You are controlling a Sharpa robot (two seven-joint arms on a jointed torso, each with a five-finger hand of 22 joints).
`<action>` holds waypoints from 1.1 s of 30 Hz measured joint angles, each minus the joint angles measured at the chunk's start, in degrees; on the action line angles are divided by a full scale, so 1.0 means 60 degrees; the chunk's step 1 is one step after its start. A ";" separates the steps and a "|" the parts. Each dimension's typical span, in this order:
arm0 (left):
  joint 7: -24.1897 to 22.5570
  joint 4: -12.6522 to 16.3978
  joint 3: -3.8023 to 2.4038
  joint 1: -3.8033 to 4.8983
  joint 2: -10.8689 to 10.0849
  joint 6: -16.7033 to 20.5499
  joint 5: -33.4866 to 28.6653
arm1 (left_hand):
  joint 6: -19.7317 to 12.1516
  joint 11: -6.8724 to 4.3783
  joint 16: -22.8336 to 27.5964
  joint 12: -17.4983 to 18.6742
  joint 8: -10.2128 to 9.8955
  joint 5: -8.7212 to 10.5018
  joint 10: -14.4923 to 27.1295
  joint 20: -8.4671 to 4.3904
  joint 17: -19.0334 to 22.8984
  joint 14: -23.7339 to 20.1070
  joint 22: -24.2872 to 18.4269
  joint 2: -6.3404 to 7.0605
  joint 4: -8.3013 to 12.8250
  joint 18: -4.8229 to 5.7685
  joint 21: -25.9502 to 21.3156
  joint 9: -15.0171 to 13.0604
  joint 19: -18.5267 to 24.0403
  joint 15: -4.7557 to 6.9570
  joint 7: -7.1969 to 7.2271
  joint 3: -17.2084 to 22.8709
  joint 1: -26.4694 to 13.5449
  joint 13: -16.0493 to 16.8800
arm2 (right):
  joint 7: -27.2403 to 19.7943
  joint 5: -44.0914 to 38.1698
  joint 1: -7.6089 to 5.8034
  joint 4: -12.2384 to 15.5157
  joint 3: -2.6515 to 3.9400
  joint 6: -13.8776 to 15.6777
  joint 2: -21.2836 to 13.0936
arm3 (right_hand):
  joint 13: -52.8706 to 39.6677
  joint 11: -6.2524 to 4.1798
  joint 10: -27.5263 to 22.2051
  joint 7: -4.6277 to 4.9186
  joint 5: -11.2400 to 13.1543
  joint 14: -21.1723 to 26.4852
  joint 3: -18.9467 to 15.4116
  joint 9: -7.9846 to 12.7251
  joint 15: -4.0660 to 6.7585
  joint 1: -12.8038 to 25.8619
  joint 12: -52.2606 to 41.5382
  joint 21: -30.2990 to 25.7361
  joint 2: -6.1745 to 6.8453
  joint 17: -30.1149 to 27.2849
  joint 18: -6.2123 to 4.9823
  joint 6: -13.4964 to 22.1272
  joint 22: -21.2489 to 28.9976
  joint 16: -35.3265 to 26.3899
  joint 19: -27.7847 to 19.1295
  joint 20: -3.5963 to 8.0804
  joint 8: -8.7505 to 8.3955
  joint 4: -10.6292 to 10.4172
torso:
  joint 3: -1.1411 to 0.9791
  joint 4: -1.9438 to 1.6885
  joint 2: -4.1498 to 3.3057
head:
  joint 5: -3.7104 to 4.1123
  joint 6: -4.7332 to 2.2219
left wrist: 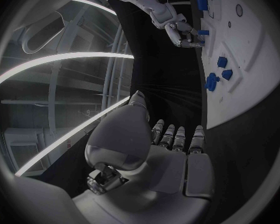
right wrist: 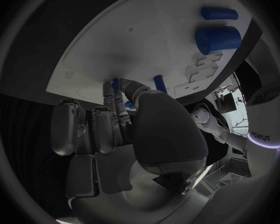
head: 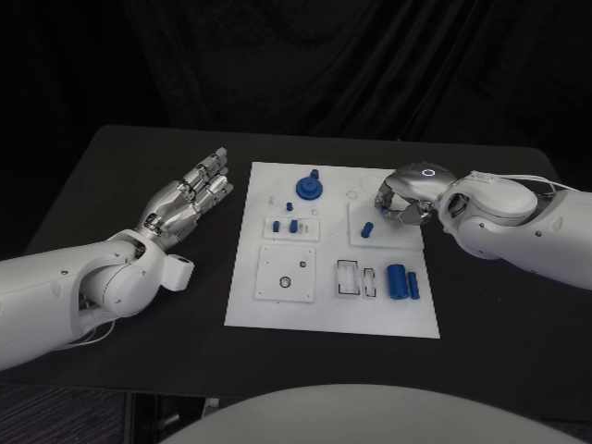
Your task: Assemble the parts on the task board
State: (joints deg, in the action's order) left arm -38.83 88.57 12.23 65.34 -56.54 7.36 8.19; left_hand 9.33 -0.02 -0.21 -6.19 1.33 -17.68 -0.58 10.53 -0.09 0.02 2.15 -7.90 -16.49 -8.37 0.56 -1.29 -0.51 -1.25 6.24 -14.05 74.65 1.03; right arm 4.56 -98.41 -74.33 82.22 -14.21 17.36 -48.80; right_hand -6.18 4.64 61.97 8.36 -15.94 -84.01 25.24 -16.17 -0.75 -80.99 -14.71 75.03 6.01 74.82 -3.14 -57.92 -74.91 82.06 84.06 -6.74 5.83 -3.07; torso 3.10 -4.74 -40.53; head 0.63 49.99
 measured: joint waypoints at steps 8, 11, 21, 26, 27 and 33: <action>0.0000 -0.0027 0.0000 0.0000 0.0002 -0.0030 -0.0002 | 0.0035 0.0061 0.0000 0.0000 0.0000 -0.0046 0.0007 -0.0221 0.0002 0.0000 -0.0038 -0.0046 -0.0031 -0.0160 0.0000 0.0001 0.0013 0.0000 -0.0035 -0.0027 0.0046 0.0000 | -0.0048 0.0005 0.0008 -0.0056 0.0005 0.0012 0.0028 | -0.0018 -0.0007 0.0166 -0.0036 0.0001 -0.0008 0.0076 -0.0088 0.0059 0.0002 -0.0034 0.0000 0.0001 -0.0005 -0.0001 -0.0204 0.0000 0.0000 0.0000 0.0067 0.0100 0.0077 | 0.0007 -0.0002 -0.0004 | 0.0006 0.0000; 0.0000 -0.0042 0.0000 0.0000 -0.0001 -0.0047 -0.0002 | 0.0029 0.0061 0.0000 0.0000 0.0000 -0.0083 0.0007 -0.0221 0.0005 -0.0003 -0.0038 -0.0055 -0.0031 -0.0160 0.0000 0.0001 0.0013 -0.0010 -0.0041 -0.0027 0.0055 0.0000 | -0.0052 0.0005 0.0010 -0.0055 0.0005 0.0019 0.0026 | -0.0017 -0.0057 0.0216 -0.0085 0.0001 -0.0008 0.0052 -0.0151 0.0058 0.0002 -0.0033 0.0000 0.0002 -0.0005 -0.0001 -0.0366 0.0000 0.0000 0.0000 0.0067 0.0199 0.0101 | 0.0008 0.0001 -0.0004 | 0.0005 0.0000; -0.0001 -0.0090 0.0000 0.0000 0.0007 -0.0091 -0.0003 | 0.0001 0.0095 0.0000 0.0002 0.0000 -0.0120 0.0042 -0.0220 0.0007 0.0000 -0.0037 -0.0091 -0.0031 -0.0159 0.0000 0.0002 0.0013 -0.0136 -0.0069 -0.0027 0.0091 -0.0001 | -0.0039 0.0006 0.0016 0.0074 0.0001 0.0172 -0.0109 | -0.0038 -0.0112 0.0413 -0.0193 0.0122 -0.0009 0.0033 -0.0333 0.0126 0.0003 -0.0013 -0.0001 0.0003 -0.0005 0.0000 -0.0533 0.0000 0.0000 0.0001 0.0134 0.0311 0.0221 | 0.0016 -0.0002 -0.0005 | -0.0042 0.0000; -0.0002 -0.0112 0.0000 0.0000 0.0008 -0.0117 -0.0004 | 0.0001 0.0126 0.0000 0.0002 0.0000 -0.0171 0.0012 -0.0220 0.0006 0.0000 -0.0037 -0.0134 -0.0031 -0.0158 0.0000 0.0002 0.0013 -0.0136 -0.0069 -0.0027 0.0134 -0.0001 | -0.0026 0.0006 0.0013 0.0185 0.0003 0.0299 -0.0211 | -0.0055 -0.0127 0.0457 -0.0177 0.0123 0.0024 0.0050 -0.0364 0.0160 0.0004 0.0016 -0.0001 0.0004 -0.0004 -0.0001 -0.0585 0.0001 0.0000 0.0001 0.0134 0.0335 0.0238 | 0.0016 0.0000 -0.0005 | -0.0060 0.0000; -0.0002 -0.0120 0.0000 0.0000 0.0009 -0.0121 -0.0004 | 0.0001 0.0126 0.0000 0.0002 0.0000 -0.0176 0.0011 -0.0220 0.0006 0.0000 -0.0037 -0.0134 -0.0031 -0.0159 0.0000 0.0002 0.0013 -0.0136 -0.0069 -0.0026 0.0134 -0.0001 | -0.0023 0.0006 0.0008 0.0211 0.0003 0.0318 -0.0236 | -0.0056 -0.0127 0.0457 -0.0177 0.0123 0.0024 0.0050 -0.0365 0.0159 0.0004 0.0016 -0.0001 0.0004 -0.0004 -0.0001 -0.0586 0.0000 0.0000 0.0000 0.0134 0.0335 0.0238 | 0.0016 0.0000 -0.0005 | -0.0060 0.0000; -0.0003 -0.0166 0.0000 0.0000 0.0050 -0.0157 -0.0004 | -0.0035 0.0161 0.0000 0.0003 0.0000 -0.0176 0.0046 -0.0219 0.0005 0.0000 -0.0036 -0.0184 -0.0004 -0.0157 0.0000 0.0003 0.0013 -0.0273 -0.0105 -0.0053 0.0184 -0.0001 | 0.0023 0.0006 -0.0164 0.0415 0.0002 0.0422 -0.0386 | -0.0069 -0.0125 0.0457 -0.0177 0.0160 0.0024 0.0049 -0.0381 0.0160 0.0004 0.0017 -0.0001 0.0004 0.0006 0.0000 -0.0586 0.0001 0.0000 0.0000 0.0134 0.0336 0.0238 | 0.0016 0.0003 0.0001 | -0.0092 0.0000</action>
State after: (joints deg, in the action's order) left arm -38.84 87.57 12.24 65.34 -56.24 6.41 8.16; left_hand 9.12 0.95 -0.21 -6.17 1.33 -18.74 -0.31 9.21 -0.06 0.02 1.93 -9.00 -16.51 -9.31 0.56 -1.27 -0.44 -2.89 5.61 -14.36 75.75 1.02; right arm 4.69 -98.37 -75.31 84.71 -14.20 19.89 -51.12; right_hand -6.59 3.88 64.71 7.30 -14.98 -83.86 25.54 -18.46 0.21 -80.96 -14.61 75.03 6.04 74.86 -3.14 -61.43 -74.91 82.06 84.06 -5.94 7.85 -1.64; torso 3.20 -4.72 -40.53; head 0.08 49.99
